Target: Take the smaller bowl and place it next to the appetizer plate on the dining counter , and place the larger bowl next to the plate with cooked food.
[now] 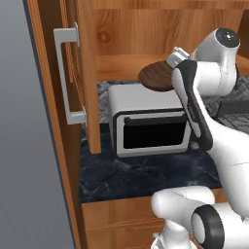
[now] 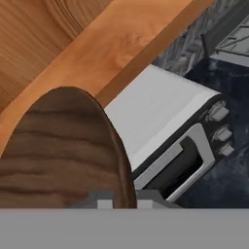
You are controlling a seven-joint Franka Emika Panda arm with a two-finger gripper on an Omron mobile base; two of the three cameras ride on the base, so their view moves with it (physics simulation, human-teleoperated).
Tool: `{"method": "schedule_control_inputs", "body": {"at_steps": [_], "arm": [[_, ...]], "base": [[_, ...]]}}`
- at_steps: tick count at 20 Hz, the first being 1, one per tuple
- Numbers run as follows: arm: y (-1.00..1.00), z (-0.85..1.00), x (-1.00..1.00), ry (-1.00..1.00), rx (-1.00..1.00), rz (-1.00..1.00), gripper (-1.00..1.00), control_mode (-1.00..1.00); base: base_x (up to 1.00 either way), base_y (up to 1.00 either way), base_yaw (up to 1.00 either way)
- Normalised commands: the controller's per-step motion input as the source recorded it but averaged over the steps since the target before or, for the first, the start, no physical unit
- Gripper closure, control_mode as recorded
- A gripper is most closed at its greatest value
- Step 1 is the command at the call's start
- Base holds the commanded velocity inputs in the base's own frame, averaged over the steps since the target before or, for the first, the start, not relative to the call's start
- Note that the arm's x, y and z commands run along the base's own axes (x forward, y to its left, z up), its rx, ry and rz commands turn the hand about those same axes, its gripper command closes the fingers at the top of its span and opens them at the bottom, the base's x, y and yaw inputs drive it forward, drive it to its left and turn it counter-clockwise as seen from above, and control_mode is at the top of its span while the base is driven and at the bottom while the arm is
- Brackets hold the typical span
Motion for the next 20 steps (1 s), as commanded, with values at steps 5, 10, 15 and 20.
{"method": "schedule_control_inputs", "body": {"at_steps": [5, 10, 15, 20], "arm": [[0.0, -0.04, -1.0, -0.09, 0.01, 0.44, 1.0, -1.0], [0.0, 0.09, -1.0, -0.03, -0.02, 0.39, 1.0, -1.0], [0.0, 0.27, -0.96, 0.03, -0.05, 0.15, 1.0, -1.0], [0.0, 0.17, -0.7, 0.05, -0.06, 0.01, 1.0, -1.0]], "base": [[0.0, 0.0, 0.0], [0.0, 0.0, 0.0], [0.0, 0.0, 0.0], [0.0, 0.0, 0.0]]}}
